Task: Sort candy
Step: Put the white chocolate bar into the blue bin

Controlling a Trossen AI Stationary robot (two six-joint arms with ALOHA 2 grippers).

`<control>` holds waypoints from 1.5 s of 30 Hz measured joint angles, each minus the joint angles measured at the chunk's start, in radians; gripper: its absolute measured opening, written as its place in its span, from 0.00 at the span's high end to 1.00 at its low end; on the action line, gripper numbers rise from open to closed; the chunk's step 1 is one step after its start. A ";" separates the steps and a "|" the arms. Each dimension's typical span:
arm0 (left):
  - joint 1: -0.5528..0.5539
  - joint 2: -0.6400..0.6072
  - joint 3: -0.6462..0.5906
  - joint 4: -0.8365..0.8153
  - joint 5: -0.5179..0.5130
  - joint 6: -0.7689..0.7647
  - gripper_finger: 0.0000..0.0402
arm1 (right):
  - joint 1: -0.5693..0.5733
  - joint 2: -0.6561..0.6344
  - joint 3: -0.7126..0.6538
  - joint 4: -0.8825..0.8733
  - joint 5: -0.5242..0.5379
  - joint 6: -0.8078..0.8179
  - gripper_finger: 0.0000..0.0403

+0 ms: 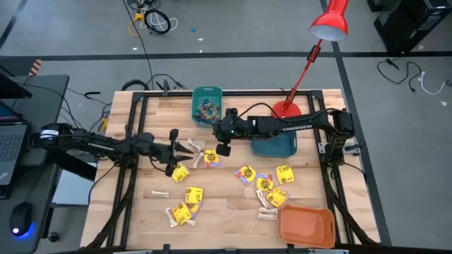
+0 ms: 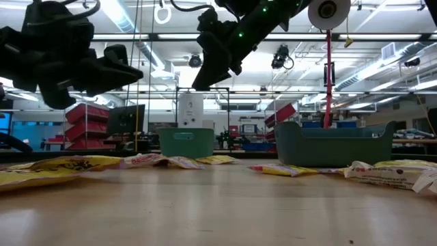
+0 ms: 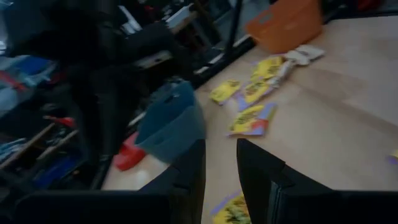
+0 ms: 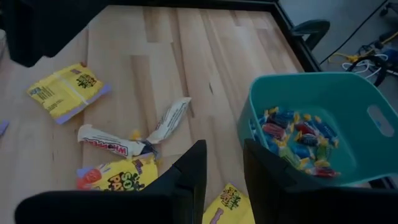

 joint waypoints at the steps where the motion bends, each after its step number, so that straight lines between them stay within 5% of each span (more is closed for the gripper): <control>1: 0.007 0.000 0.000 0.006 -0.004 0.000 0.77 | 0.000 0.000 0.000 0.000 0.000 0.000 0.77; 19: 0.072 0.000 0.000 0.019 -0.054 -0.002 0.77 | -0.031 0.000 0.000 0.019 0.000 -0.079 0.77; 34: 0.072 0.000 0.001 -0.273 -0.121 -0.421 0.77 | 0.049 0.013 -0.003 -0.006 -0.087 -0.153 0.77; 45: 0.072 0.000 0.018 -0.289 -0.118 -0.737 0.77 | 0.074 0.030 -0.115 0.037 -0.124 -0.141 0.77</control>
